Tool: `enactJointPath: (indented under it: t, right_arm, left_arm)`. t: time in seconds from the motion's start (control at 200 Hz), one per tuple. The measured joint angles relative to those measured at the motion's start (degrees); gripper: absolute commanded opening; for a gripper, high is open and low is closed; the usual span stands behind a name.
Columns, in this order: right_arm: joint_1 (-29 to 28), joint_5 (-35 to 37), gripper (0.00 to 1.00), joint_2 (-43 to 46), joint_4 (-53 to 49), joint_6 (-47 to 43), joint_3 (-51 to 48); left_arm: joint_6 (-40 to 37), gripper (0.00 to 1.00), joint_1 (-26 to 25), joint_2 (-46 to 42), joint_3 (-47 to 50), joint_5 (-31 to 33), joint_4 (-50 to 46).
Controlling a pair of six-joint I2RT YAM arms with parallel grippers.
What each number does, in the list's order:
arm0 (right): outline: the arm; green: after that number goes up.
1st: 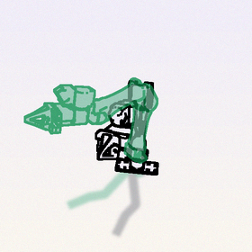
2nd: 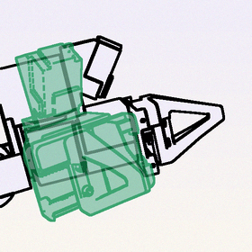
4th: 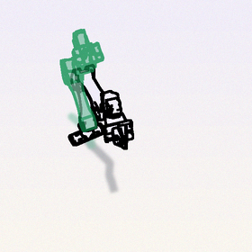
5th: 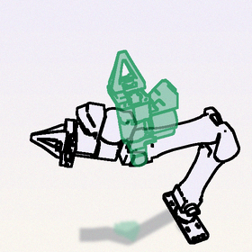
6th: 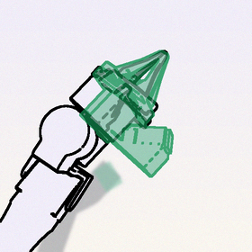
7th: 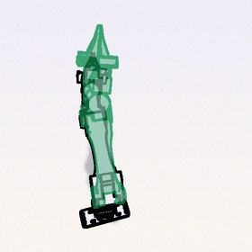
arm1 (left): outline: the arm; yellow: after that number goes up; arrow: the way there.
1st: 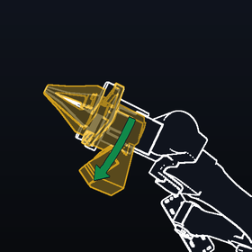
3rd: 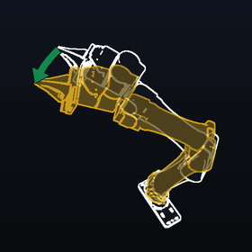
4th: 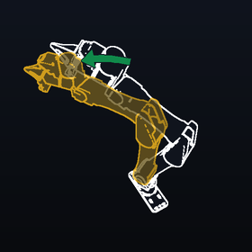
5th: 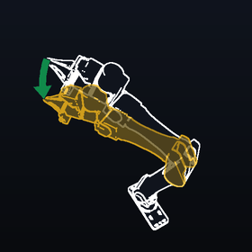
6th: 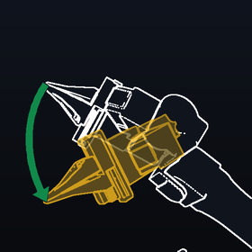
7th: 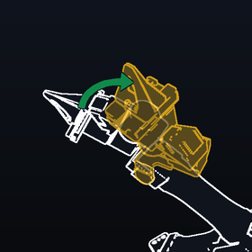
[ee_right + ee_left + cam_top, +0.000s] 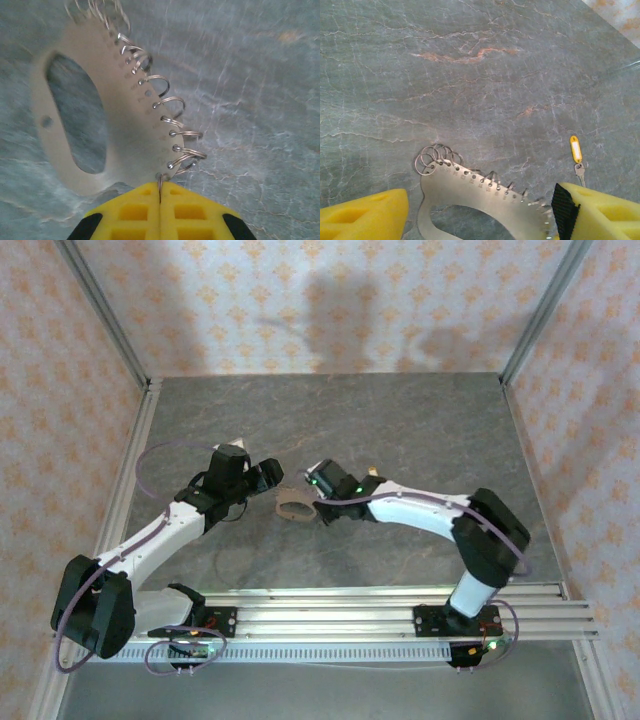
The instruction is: Put the keys on the keyring
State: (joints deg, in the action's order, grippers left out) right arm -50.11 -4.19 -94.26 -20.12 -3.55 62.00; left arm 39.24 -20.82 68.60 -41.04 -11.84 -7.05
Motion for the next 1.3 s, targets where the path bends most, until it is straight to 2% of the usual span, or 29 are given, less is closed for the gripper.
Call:
enactJointPath:
  t: [0.335, 0.6, 0.906, 1.106, 1.301]
  right_arm:
    - [7.8, -16.8, 0.0, 11.3, 2.1, 7.8, -1.0]
    - [11.6, -24.6, 0.0, 18.4, 6.8, 14.4, -3.5]
    - [12.0, -26.5, 0.0, 25.7, 10.3, 17.1, -4.6]
    - [12.5, -25.3, 0.0, 30.4, 13.2, 17.6, -4.7]
    - [13.0, -24.1, 0.0, 30.9, 16.8, 19.6, -4.7]
  left_arm:
    - [0.5, 0.77, 0.0, -3.1, 0.0, -2.4, 0.0]
    - [1.7, 0.74, -1.2, -4.1, 0.0, -4.8, 2.2]
    - [1.7, 0.69, -8.5, -2.9, -3.4, -7.0, 6.8]
    - [2.8, 0.67, -9.2, -2.6, -6.2, -7.3, 8.7]
    - [4.1, 0.67, -9.2, -3.2, -9.4, -7.2, 9.1]
